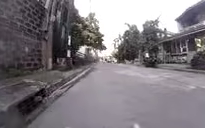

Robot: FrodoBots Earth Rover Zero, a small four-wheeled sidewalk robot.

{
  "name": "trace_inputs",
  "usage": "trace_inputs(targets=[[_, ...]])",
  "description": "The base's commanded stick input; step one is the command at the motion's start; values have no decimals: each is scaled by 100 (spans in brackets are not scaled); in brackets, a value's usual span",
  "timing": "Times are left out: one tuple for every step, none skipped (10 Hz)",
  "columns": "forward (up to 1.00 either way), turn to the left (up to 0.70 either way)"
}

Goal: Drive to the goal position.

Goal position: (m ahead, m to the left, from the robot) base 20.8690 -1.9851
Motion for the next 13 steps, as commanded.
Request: trace_inputs(targets=[[100, 0], [100, 0], [100, 0], [100, 0], [100, 0], [100, 0], [100, 0], [100, 0], [100, 0], [100, 0], [100, 0], [100, 0], [100, 0]])
